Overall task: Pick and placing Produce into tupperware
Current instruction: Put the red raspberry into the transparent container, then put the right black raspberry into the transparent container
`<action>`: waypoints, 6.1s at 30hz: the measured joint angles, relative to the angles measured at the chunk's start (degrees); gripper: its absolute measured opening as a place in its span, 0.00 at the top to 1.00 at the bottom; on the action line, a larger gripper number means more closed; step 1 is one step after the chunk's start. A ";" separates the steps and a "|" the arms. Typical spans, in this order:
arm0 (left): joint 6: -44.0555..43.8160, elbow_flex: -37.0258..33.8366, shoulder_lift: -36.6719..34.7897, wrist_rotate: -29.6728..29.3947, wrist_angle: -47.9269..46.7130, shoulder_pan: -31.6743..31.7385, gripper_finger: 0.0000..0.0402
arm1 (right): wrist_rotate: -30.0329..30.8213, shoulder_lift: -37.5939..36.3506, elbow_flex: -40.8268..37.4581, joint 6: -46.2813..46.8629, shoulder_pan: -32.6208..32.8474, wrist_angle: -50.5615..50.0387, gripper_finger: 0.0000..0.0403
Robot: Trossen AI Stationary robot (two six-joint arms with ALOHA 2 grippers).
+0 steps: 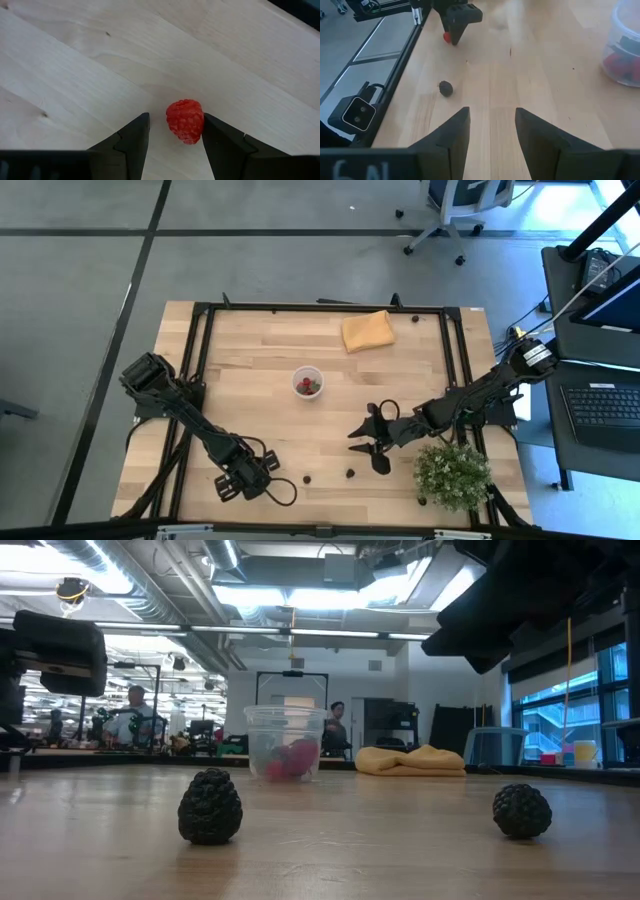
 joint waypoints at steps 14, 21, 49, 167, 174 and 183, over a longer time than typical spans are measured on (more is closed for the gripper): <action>0.00 -0.08 0.09 2.03 1.14 -0.37 0.75 | 0.00 -0.02 0.00 0.34 0.00 -0.17 0.60; -3.25 -2.24 -0.26 2.18 5.26 -0.35 0.75 | 0.00 -0.07 0.00 0.41 0.00 -0.20 0.60; -16.84 -2.40 -16.72 -8.22 4.48 20.33 0.77 | 0.00 -0.09 0.00 3.45 0.00 0.41 0.60; -25.69 -13.96 -25.97 -32.65 52.06 9.01 0.68 | -4.12 2.90 7.48 -18.07 1.86 -7.46 0.28; -25.75 -14.22 -25.97 -36.17 52.01 9.05 0.68 | -12.36 11.12 7.48 -18.18 2.15 -4.90 0.28; -25.53 -14.22 -25.97 -36.74 51.86 9.55 0.68 | -12.98 16.74 7.45 -18.26 2.14 -2.75 0.28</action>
